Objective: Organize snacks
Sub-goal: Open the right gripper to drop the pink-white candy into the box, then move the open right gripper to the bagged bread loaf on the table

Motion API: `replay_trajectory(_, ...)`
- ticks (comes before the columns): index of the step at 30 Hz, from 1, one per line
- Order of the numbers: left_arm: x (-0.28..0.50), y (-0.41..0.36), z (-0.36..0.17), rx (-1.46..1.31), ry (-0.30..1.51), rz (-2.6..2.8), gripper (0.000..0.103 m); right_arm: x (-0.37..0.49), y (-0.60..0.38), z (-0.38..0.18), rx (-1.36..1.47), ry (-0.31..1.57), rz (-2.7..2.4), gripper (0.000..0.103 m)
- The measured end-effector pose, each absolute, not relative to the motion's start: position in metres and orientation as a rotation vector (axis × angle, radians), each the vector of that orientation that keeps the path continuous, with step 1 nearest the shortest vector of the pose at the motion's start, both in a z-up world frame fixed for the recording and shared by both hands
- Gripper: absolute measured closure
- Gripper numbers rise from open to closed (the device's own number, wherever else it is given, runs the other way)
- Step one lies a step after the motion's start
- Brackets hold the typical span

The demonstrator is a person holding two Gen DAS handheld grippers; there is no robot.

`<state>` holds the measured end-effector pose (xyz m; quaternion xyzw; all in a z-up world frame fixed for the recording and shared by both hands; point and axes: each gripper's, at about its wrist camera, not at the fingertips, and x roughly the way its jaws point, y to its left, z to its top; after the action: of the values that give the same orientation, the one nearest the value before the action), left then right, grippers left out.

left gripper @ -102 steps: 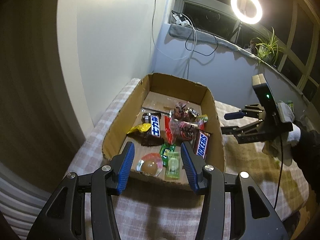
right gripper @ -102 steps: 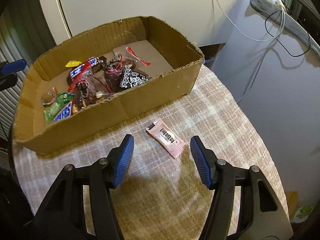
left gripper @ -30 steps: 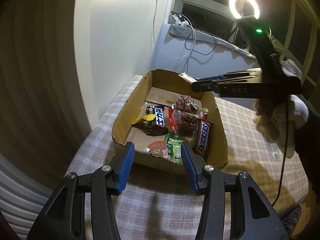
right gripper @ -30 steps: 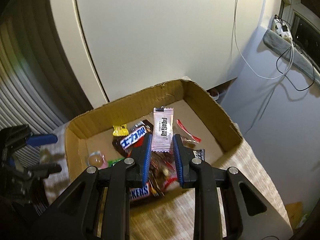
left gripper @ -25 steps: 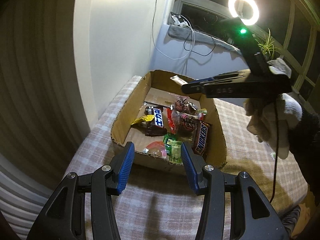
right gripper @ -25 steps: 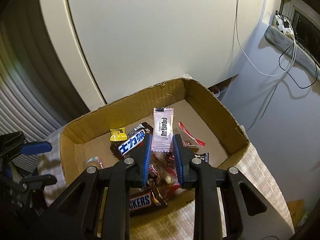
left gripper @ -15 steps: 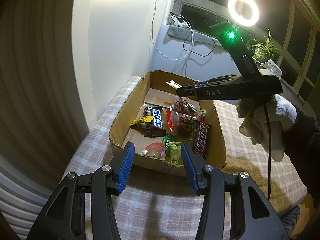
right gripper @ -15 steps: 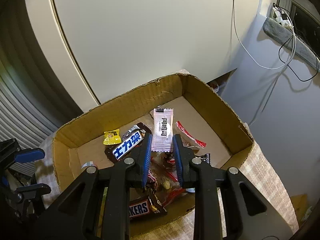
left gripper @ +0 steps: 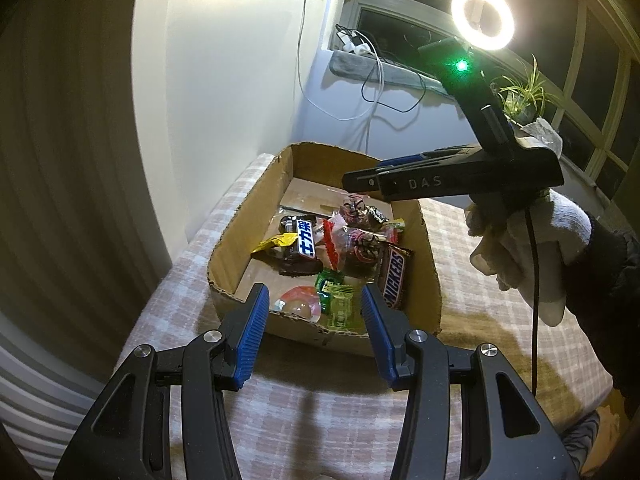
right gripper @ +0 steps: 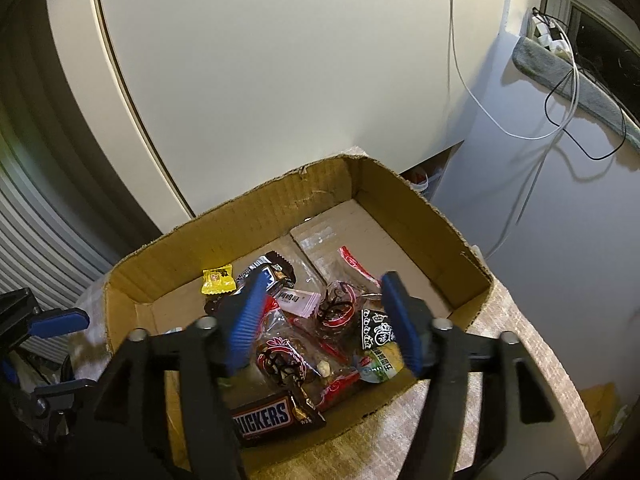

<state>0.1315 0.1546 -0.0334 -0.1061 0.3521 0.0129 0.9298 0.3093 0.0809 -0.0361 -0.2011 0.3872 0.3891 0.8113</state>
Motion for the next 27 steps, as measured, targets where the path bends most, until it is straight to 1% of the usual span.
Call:
replay_trajectory(2,0.131,0.152,-0.032,-0.212,0.720,0.026,0.056,0.307,0.078,-0.033,-0.427,0.817,0.828,0.026)
replay_trajectory(4,0.130,0.151,-0.030,-0.208,0.719,0.024,0.056,0.305,0.072,-0.030,-0.409,0.817,0.830,0.024)
replay_trajectory(13,0.127,0.130,-0.021,-0.182,0.711,0.003,0.056,0.294,0.031,-0.020,-0.382,0.785,0.787,0.024)
replay_trajectory(15,0.128,0.123,-0.020,-0.176,0.710,-0.008,0.056,0.290,0.015,-0.016,-0.386,0.761,0.772,0.024)
replay_trajectory(20,0.136,0.100,-0.019,-0.161,0.709,-0.048,0.056,0.290,-0.036,-0.009,-0.337,0.767,0.720,0.024)
replay_trajectory(22,0.139,0.090,-0.018,-0.154,0.710,-0.069,0.052,0.292,-0.062,-0.005,-0.299,0.779,0.689,0.024)
replay_trajectory(24,0.142,0.080,-0.017,-0.145,0.709,-0.087,0.050,0.295,-0.086,-0.003,-0.274,0.790,0.645,0.015)
replay_trajectory(25,0.145,0.074,-0.017,-0.140,0.708,-0.099,0.050,0.296,-0.099,-0.001,-0.263,0.788,0.620,0.009)
replay_trajectory(26,0.146,0.071,-0.016,-0.138,0.707,-0.107,0.050,0.296,-0.109,-0.001,-0.257,0.784,0.601,0.005)
replay_trajectory(27,0.149,0.066,-0.015,-0.135,0.707,-0.119,0.048,0.297,-0.122,0.001,-0.245,0.781,0.568,0.004)
